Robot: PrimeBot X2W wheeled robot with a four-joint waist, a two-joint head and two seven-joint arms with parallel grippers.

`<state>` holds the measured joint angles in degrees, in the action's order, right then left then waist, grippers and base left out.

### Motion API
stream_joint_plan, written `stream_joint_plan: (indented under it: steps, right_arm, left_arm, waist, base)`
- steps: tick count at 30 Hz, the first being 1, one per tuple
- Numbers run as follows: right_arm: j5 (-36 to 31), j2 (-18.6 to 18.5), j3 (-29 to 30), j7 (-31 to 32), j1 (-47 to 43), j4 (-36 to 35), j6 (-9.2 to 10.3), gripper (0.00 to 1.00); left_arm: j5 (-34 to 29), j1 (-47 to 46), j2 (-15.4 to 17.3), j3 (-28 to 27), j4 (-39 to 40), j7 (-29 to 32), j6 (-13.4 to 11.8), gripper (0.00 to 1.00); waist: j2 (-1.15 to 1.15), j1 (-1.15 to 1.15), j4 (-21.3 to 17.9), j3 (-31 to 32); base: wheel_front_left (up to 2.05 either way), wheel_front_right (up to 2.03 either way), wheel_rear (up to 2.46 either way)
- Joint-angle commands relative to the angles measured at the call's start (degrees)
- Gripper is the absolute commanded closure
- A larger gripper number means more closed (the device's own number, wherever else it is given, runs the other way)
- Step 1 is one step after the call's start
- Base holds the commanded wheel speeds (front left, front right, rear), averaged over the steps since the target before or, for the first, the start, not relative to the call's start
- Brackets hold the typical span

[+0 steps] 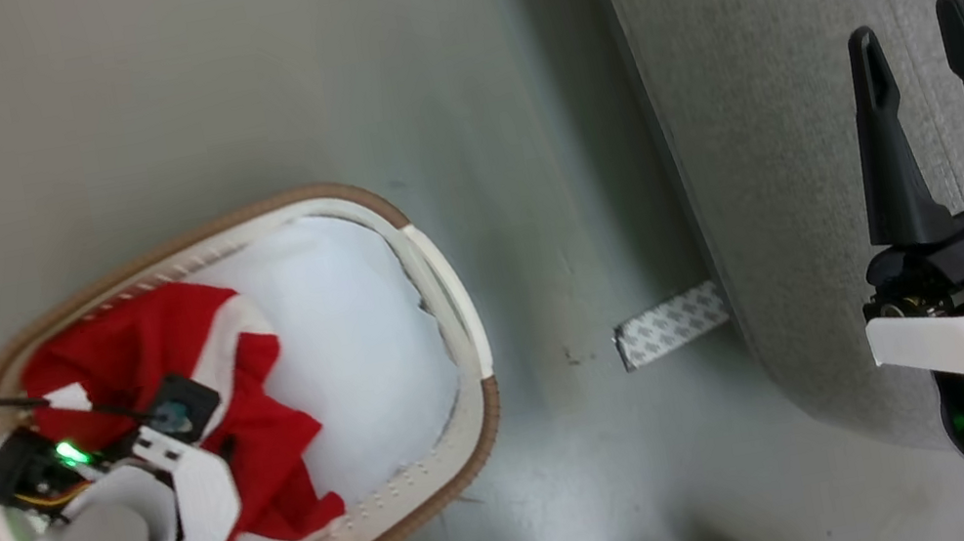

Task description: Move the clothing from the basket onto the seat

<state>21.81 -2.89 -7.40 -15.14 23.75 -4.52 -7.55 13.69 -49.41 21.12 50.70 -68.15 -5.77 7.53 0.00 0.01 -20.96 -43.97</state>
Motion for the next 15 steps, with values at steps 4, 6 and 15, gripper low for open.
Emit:
stream_joint_plan:
  steps: [4, 6, 15]
  right_arm:
    - [1.4, 0.0, -0.3, 0.0, 1.0, -0.8, 0.13, 0.00]
    - [1.5, 0.0, -0.2, 0.0, 0.9, -0.7, 0.13, 0.00]
    - [1.7, 0.0, -0.1, 0.0, 1.3, 0.2, 0.13, 0.00]
  left_arm:
    - [0.3, -1.1, 0.4, 2.5, -1.3, 1.1, -0.1, 0.00]
    - [1.0, -0.9, 0.1, 3.7, -1.3, 1.1, -0.1, 0.00]
    - [5.3, -1.8, -0.2, 7.0, -1.5, 0.6, -0.1, 1.00]
  waist:
    - [0.00, -0.01, -2.3, -3.5]
    - [0.00, -0.01, -2.5, -3.7]
    - [0.00, -0.01, -2.3, -3.0]
  base:
    - [0.00, 0.00, 0.00]
    - [0.00, 0.00, 0.00]
    - [0.00, 0.00, 0.00]
